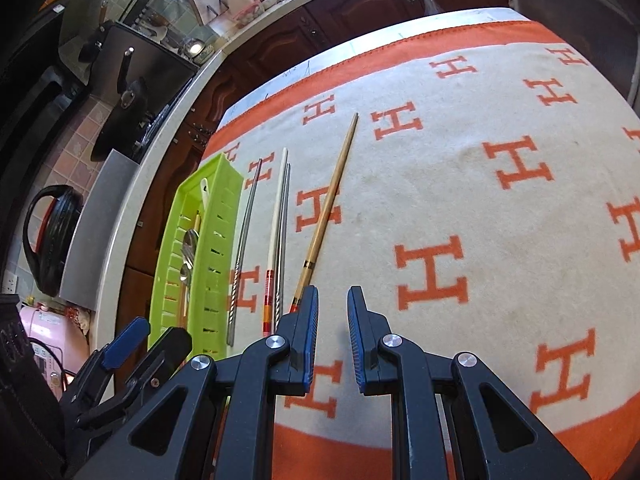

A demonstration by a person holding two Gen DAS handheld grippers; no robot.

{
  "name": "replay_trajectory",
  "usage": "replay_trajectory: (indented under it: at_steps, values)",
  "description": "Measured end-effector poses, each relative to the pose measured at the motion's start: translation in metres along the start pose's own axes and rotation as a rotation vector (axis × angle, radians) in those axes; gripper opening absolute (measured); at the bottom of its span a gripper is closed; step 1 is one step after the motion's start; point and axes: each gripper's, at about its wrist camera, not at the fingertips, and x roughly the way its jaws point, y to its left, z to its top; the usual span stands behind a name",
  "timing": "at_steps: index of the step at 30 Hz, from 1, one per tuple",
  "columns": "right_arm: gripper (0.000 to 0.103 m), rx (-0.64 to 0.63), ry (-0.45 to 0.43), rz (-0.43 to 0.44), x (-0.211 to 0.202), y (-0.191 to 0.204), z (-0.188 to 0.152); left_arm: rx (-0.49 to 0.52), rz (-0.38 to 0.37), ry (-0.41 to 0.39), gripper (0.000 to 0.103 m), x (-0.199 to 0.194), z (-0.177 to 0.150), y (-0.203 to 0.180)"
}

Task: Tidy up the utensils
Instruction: 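Move the right tool to the wooden chopstick and grasp it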

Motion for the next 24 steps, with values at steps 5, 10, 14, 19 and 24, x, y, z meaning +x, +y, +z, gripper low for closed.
replay_trajectory:
  at_steps: [5,10,14,19,24]
  values:
    - [0.022,-0.036,0.012,-0.018,0.025,0.01,0.017,-0.024,0.028,-0.021,0.08,0.004,0.003,0.01]
    - [0.022,-0.097,0.02,-0.058,0.055,0.026,0.037,-0.03,0.051,-0.031,0.08,0.009,0.004,0.018]
    - [0.022,-0.147,0.027,-0.117,0.08,0.037,0.046,-0.039,0.052,-0.039,0.08,0.012,0.005,0.024]
    - [0.022,-0.252,-0.006,-0.241,0.099,0.055,0.045,-0.06,0.041,-0.031,0.081,0.018,0.006,0.032]
    - [0.014,-0.356,-0.035,-0.345,0.109,0.066,0.039,-0.075,0.028,-0.021,0.081,0.022,0.006,0.036]
